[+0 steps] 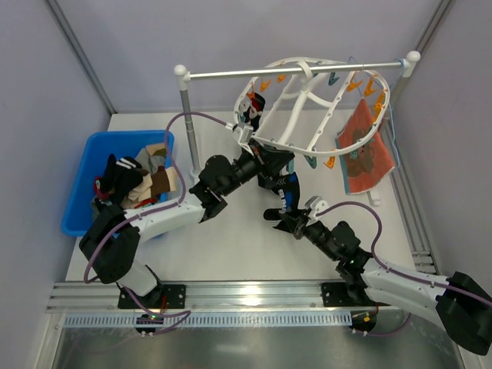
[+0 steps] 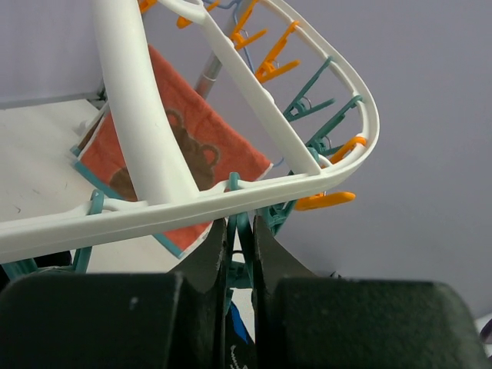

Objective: Remove the socks clipped to the hanger
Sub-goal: Remove the sock from the hanger, then place the sock in the bin.

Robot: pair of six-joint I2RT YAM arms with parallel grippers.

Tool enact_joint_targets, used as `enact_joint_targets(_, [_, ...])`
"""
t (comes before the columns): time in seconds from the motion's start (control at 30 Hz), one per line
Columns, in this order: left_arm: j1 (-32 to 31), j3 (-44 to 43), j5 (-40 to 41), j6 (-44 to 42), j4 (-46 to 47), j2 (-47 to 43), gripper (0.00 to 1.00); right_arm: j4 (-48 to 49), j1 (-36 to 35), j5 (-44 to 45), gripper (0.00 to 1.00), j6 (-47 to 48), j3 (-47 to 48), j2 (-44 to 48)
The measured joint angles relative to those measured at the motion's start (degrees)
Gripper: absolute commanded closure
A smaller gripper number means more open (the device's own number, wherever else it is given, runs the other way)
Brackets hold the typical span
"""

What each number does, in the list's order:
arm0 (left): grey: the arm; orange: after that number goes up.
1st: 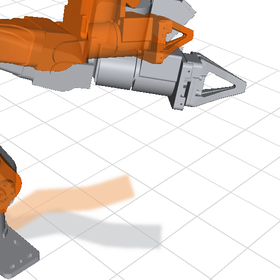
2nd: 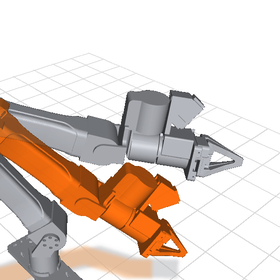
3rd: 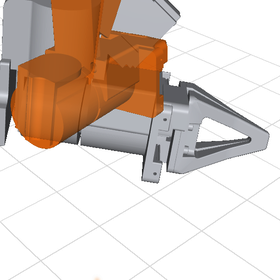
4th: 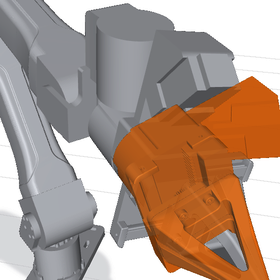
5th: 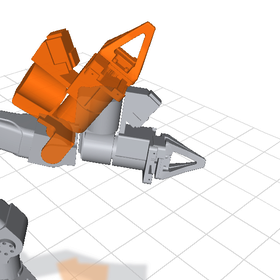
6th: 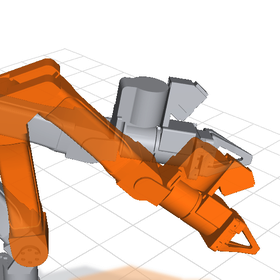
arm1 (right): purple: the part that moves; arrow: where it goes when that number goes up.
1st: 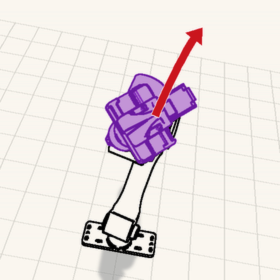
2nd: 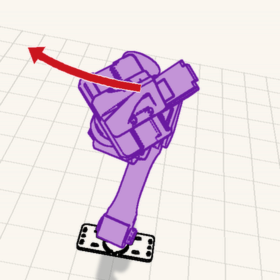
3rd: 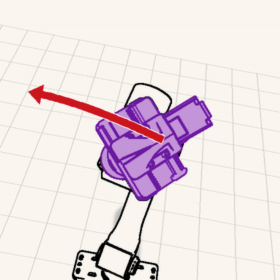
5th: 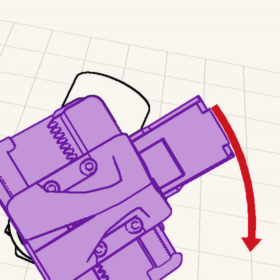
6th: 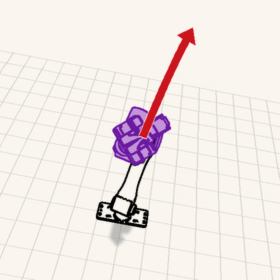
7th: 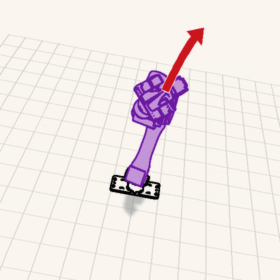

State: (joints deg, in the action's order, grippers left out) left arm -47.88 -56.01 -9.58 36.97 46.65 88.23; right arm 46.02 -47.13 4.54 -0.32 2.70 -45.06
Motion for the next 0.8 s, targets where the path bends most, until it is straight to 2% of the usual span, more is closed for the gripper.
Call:
enact_joint_targets(0.07, [0.0, 0.3, 0.2, -0.4, 0.1, 0.0, 0.76, -0.3, 0.0, -0.7, 0.96, 0.0, 0.0, -0.7])
enact_joint_targets(0.1, [0.0, 0.5, 0.3, -0.6, 0.2, 0.0, 0.59, -0.4, 0.0, -1.0, 0.96, 0.0, 0.0, -0.7])
enact_joint_targets(0.13, [0.0, 0.8, 0.6, -1.5, 0.1, 0.0, 0.51, -0.5, -0.1, -1.3, 0.96, 0.0, 0.0, -0.7])
enact_joint_targets(0.17, [0.0, 1.2, 1.0, -1.6, 0.0, 0.0, 0.37, -0.7, -0.1, -1.6, 0.96, 0.0, 0.0, -0.6])
enact_joint_targets(0.3, [0.0, 3.5, 1.2, -2.2, -0.2, -0.3, 0.16, -0.8, -0.3, -2.2, 0.96, 0.0, 0.0, 0.3])
enact_joint_targets(0.47, [0.0, 7.0, 1.2, -3.0, -0.1, -1.2, 0.06, -1.0, -0.3, -2.4, 0.96, 0.0, 0.0, 0.6])
enact_joint_targets(0.8, [0.0, 16.2, 0.2, -3.1, 0.3, -9.1, 0.02, -1.1, -0.4, -2.4, 0.96, 0.0, 0.0, 0.5])
